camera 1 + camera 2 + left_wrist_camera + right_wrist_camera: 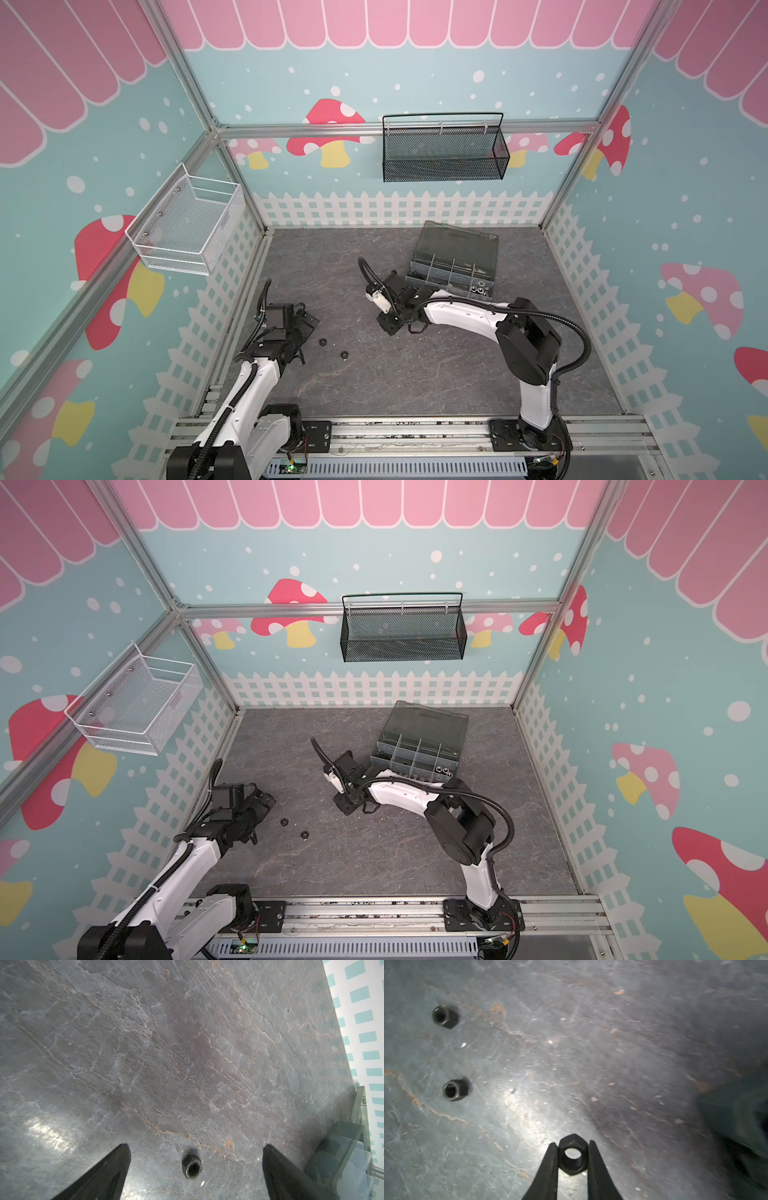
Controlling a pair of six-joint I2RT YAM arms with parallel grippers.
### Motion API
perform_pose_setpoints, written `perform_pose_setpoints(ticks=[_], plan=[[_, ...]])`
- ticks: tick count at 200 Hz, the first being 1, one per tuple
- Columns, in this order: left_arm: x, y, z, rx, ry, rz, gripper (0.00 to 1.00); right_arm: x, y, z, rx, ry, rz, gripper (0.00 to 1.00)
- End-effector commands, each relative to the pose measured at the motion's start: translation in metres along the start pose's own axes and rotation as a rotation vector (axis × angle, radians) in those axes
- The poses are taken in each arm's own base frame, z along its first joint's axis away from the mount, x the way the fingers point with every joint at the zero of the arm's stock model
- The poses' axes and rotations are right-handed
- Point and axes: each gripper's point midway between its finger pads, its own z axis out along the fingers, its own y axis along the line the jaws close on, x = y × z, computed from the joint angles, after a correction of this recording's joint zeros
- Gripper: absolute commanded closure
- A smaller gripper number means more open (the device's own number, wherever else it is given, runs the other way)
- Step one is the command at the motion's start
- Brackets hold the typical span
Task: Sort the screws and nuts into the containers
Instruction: 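Lift the nut with the right gripper and carry it over the organizer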
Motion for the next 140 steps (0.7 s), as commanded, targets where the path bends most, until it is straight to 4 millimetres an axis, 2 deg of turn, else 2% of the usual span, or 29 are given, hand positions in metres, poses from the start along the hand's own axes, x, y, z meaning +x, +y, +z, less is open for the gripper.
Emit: perform_pose_setpoints(ticks=[1, 33, 72, 111, 140], plan=[[-0.004, -0.003, 0.0, 0.01, -0.01, -0.013, 0.0, -0.008, -0.034, -0.021, 0.069, -0.058, 0.074, 1.0], [-0.002, -0.002, 0.002, 0.009, 0.0, -0.016, 0.0, -0.009, -0.092, -0.044, 0.185, -0.1, 0.178, 1.0], [0.0, -0.003, 0.003, 0.017, 0.009, -0.018, 0.0, -0.011, -0.149, -0.07, 0.272, -0.171, 0.299, 1.0], [0.0, -0.004, 0.002, 0.022, 0.008, -0.018, 0.0, -0.004, -0.191, -0.08, 0.32, -0.18, 0.374, 1.0], [0.001, -0.003, 0.004, 0.019, 0.007, -0.02, 0.0, 0.002, -0.21, -0.078, 0.329, -0.17, 0.404, 1.0]])
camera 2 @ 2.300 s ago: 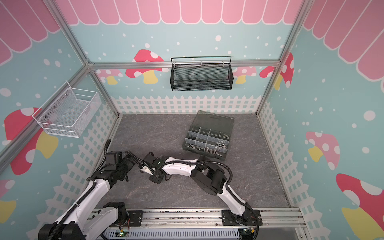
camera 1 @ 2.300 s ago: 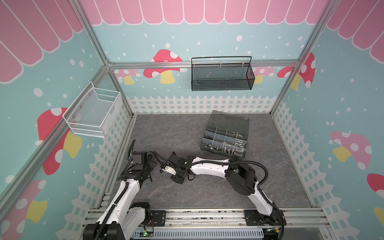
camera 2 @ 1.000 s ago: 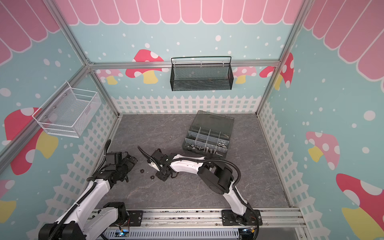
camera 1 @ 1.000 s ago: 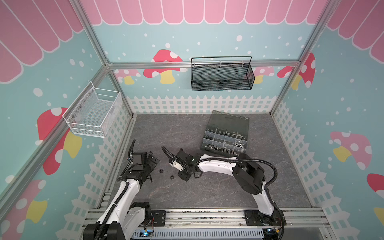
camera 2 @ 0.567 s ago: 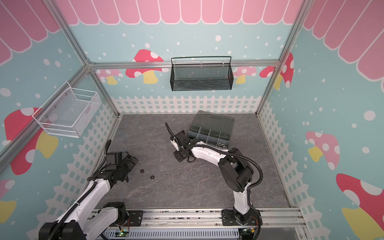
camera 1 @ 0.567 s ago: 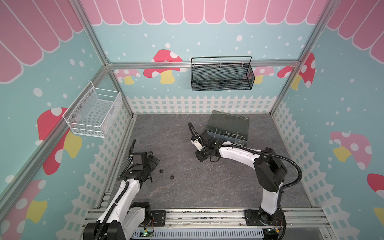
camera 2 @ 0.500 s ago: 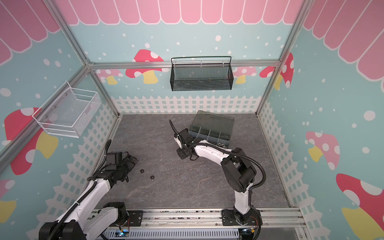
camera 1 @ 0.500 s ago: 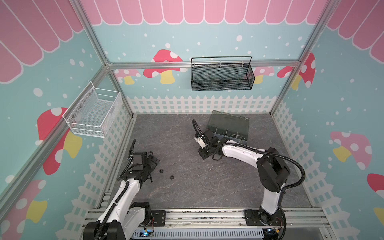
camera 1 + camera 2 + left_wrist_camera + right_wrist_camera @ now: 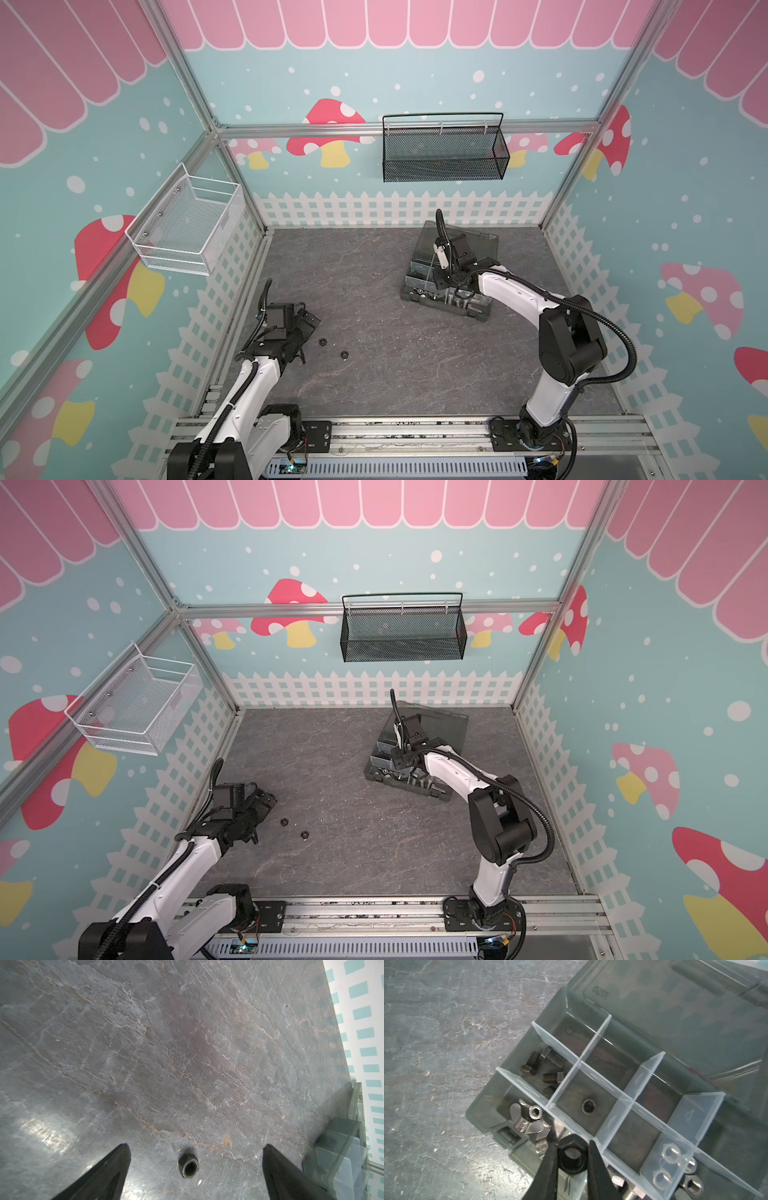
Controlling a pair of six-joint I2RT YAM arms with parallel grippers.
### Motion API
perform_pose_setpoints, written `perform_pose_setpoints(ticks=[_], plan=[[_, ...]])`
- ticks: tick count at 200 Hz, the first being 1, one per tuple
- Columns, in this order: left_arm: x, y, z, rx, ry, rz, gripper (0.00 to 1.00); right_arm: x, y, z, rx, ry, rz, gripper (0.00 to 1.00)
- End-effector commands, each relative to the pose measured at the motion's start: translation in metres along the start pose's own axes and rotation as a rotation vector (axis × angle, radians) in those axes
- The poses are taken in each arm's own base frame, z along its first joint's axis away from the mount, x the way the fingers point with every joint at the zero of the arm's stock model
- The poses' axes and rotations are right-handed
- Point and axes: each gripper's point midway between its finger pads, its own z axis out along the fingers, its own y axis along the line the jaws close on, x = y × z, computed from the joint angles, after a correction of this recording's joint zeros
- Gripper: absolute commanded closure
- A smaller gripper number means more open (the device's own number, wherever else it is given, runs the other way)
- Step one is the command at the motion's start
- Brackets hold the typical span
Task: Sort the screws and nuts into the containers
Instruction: 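Lift the nut with the right gripper and carry it over the organizer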
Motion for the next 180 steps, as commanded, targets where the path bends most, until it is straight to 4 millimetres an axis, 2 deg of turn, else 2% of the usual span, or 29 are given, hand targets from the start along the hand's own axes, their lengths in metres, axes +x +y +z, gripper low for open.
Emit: perform_pose_setpoints(ticks=[1, 33, 69, 87, 93, 130, 163, 180], plan=[[-0.002, 0.001, 0.001, 0.004, -0.011, -0.019, 0.0, -0.006, -0.01, 0.003, 0.005, -0.008, 0.021, 1.0], [-0.001, 0.001, 0.002, 0.005, -0.006, -0.019, 0.0, -0.006, -0.019, 0.015, 0.005, 0.01, 0.029, 1.0], [-0.001, 0.0, 0.002, 0.009, -0.005, -0.017, 0.0, -0.008, -0.019, 0.028, -0.005, 0.025, 0.025, 0.98], [-0.001, 0.002, 0.002, 0.006, -0.006, -0.018, 0.0, -0.013, -0.018, 0.027, -0.013, 0.015, 0.024, 0.94], [0.0, 0.002, 0.002, 0.005, -0.004, -0.018, 0.0, -0.005, -0.017, 0.039, -0.013, 0.045, 0.022, 0.92], [0.0, 0.001, 0.002, 0.01, -0.004, -0.017, 0.0, -0.002, -0.018, 0.046, -0.011, 0.059, 0.02, 0.8], [-0.001, 0.0, 0.002, 0.015, -0.005, -0.02, 0.0, 0.0, -0.017, 0.048, -0.016, 0.065, 0.019, 0.71], [-0.001, -0.001, 0.002, 0.016, -0.003, -0.019, 0.0, -0.001, -0.017, 0.046, -0.018, 0.06, 0.017, 0.7]])
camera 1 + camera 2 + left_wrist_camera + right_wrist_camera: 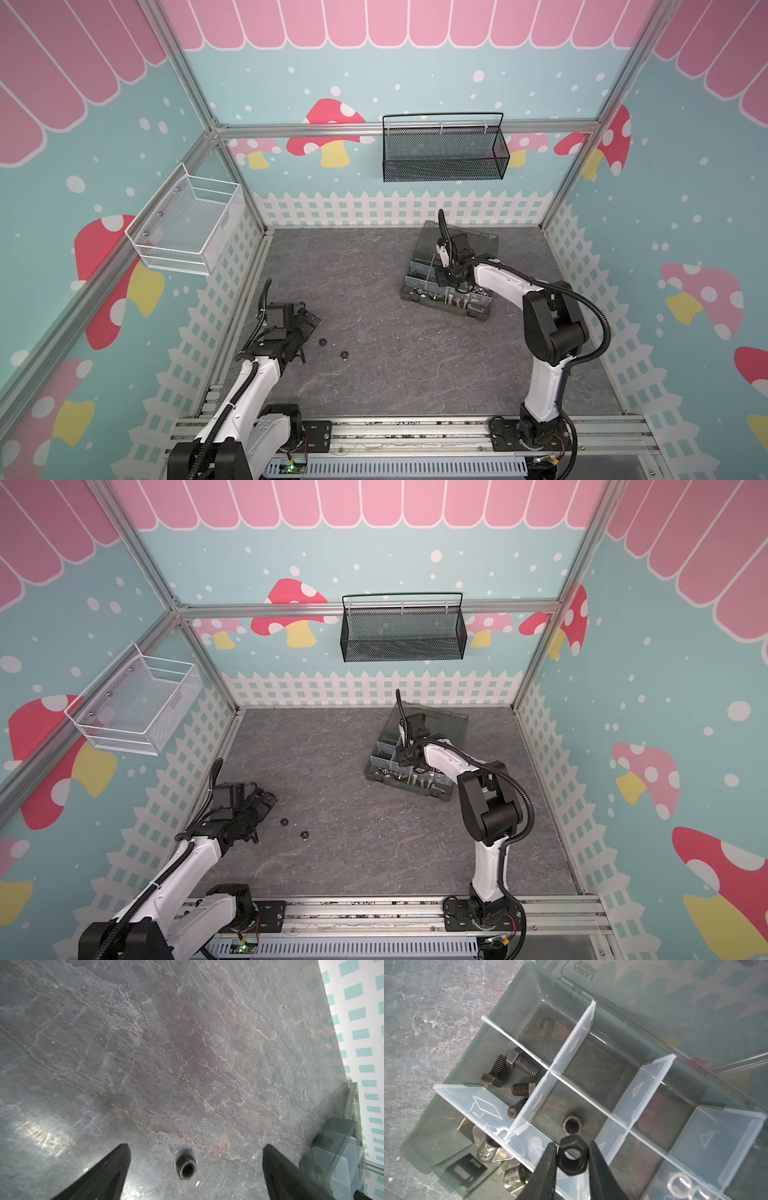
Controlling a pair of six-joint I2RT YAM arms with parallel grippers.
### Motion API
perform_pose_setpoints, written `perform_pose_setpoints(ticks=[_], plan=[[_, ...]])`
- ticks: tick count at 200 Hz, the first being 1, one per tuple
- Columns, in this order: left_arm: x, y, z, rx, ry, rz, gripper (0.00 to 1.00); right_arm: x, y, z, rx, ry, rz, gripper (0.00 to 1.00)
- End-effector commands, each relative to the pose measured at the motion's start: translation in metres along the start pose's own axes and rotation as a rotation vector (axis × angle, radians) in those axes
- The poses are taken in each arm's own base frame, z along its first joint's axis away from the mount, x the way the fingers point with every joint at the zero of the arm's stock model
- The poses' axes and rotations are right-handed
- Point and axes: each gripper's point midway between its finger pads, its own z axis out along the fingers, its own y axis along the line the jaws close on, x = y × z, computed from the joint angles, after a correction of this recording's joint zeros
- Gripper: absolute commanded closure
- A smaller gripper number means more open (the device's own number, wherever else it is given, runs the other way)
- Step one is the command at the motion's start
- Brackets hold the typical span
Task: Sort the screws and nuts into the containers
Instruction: 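Lift the nut with the right gripper and carry it over the organizer, then open the right gripper to drop the black nut into a compartment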
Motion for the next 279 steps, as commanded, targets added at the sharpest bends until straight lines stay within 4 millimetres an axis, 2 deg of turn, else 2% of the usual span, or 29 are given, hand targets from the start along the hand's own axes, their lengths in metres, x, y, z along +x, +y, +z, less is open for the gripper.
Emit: perform_pose_setpoints(ticks=[1, 65, 67, 70, 94, 117, 156, 220, 225, 230, 279], plan=[[0.0, 0.001, 0.002, 0.004, 0.001, -0.019, 0.0, -0.009, -0.001, 0.001, -0.005, -0.015, -0.005, 0.7], [0.0, 0.001, 0.001, 0.008, 0.0, -0.015, 0.0, -0.016, 0.006, -0.015, -0.038, -0.04, -0.02, 0.68], [0.0, 0.001, 0.001, 0.009, 0.0, -0.016, 0.0, -0.022, 0.007, -0.024, -0.045, -0.065, -0.02, 0.68], [0.0, 0.001, 0.001, 0.009, 0.001, -0.016, 0.0, -0.024, 0.008, -0.028, -0.05, -0.072, -0.02, 0.68], [0.0, 0.0, 0.001, 0.009, -0.001, -0.016, 0.0, -0.03, 0.019, -0.045, -0.084, -0.107, -0.03, 0.67], [-0.001, 0.001, 0.001, 0.005, -0.005, -0.016, 0.0, -0.034, 0.041, -0.061, -0.109, -0.138, -0.073, 0.66], [-0.004, 0.009, 0.0, -0.036, -0.025, -0.018, 0.0, -0.02, 0.101, -0.075, -0.145, -0.132, -0.209, 0.61], [-0.007, 0.019, 0.002, -0.081, -0.027, -0.034, 0.0, 0.028, 0.217, -0.069, -0.298, -0.023, -0.425, 0.61], [-0.006, 0.021, 0.003, -0.085, -0.024, -0.036, 0.0, 0.029, 0.226, -0.073, -0.316, -0.025, -0.442, 0.6], [-0.006, 0.021, 0.003, -0.089, -0.024, -0.037, 0.0, 0.04, 0.233, -0.061, -0.317, 0.012, -0.464, 0.6], [-0.007, 0.024, 0.003, -0.095, -0.025, -0.043, 0.0, 0.09, 0.302, -0.046, -0.385, 0.12, -0.677, 0.59]])
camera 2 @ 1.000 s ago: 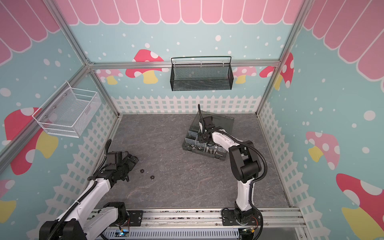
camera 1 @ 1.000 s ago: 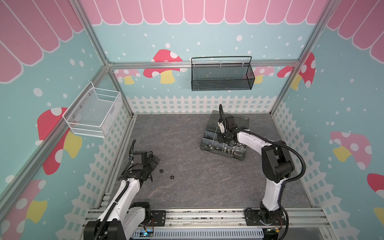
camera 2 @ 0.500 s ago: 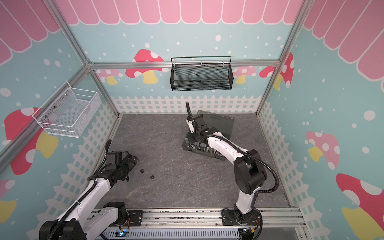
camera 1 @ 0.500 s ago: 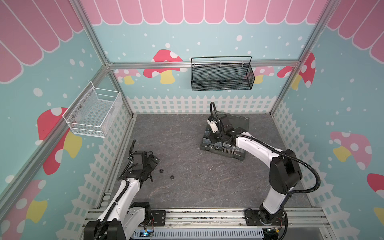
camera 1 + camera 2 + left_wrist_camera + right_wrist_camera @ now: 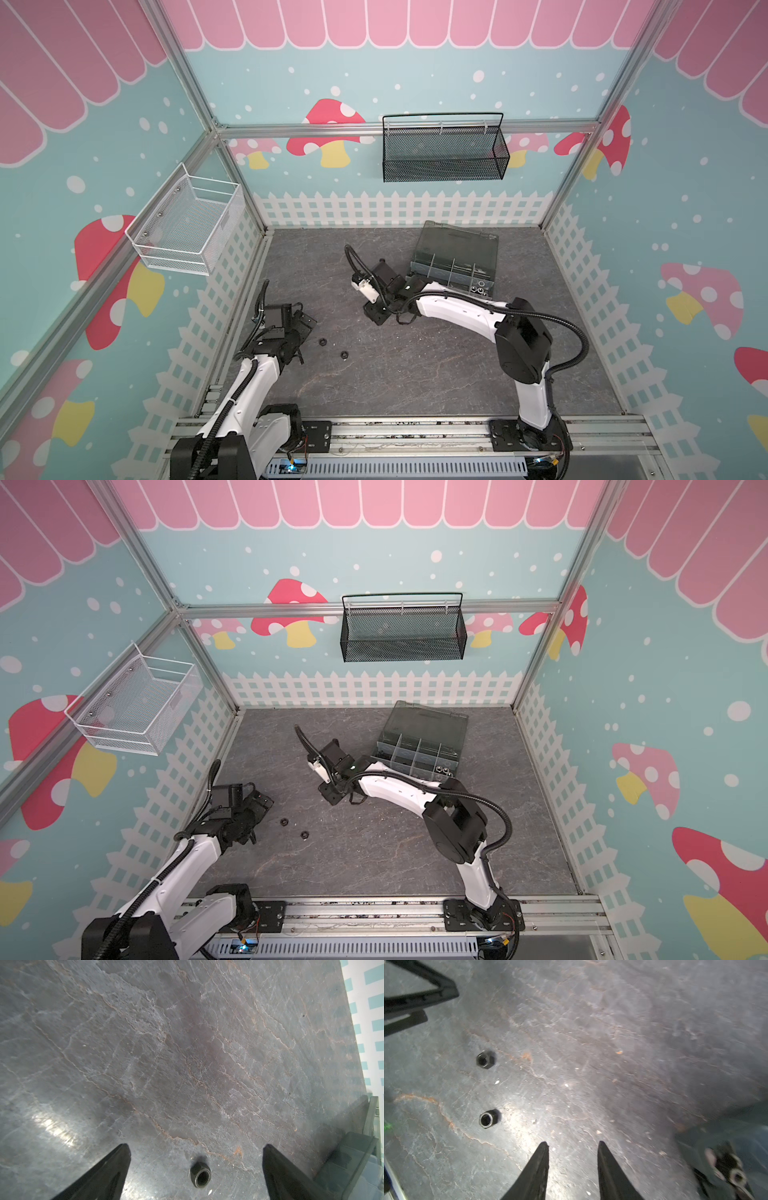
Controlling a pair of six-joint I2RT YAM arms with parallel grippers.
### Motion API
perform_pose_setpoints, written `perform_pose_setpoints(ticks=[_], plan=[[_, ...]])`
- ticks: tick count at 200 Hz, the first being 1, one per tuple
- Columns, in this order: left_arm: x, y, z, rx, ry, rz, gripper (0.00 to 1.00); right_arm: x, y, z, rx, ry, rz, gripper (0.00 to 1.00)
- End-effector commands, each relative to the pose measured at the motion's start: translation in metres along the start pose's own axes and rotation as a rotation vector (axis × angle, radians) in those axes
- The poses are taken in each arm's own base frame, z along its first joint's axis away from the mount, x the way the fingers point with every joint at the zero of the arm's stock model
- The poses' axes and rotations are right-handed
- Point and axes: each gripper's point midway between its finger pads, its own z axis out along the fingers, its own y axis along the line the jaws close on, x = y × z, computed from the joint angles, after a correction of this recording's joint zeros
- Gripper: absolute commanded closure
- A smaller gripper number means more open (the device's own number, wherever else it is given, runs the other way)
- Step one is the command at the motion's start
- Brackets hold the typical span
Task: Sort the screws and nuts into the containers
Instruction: 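Open the right gripper to drop the black nut into a compartment, then move the right gripper back and lower it around another black hex nut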
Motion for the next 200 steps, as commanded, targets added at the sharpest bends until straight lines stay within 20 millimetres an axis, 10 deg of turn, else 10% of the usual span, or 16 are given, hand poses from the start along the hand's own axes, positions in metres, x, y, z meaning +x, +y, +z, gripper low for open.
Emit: perform_pose_setpoints(ticks=[1, 84, 200], plan=[[-0.002, 0.008, 0.0, -0.029, -0.012, -0.016, 0.0, 0.016, 0.032, 0.016, -0.054, 0.092, -0.111, 0.59], [-0.001, 0.012, 0.001, -0.037, -0.012, -0.021, 0.0, 0.031, 0.098, 0.061, -0.168, 0.181, -0.285, 0.58], [0.0, 0.013, 0.001, -0.037, -0.008, -0.028, 0.0, 0.051, 0.106, 0.085, -0.171, 0.246, -0.332, 0.55]])
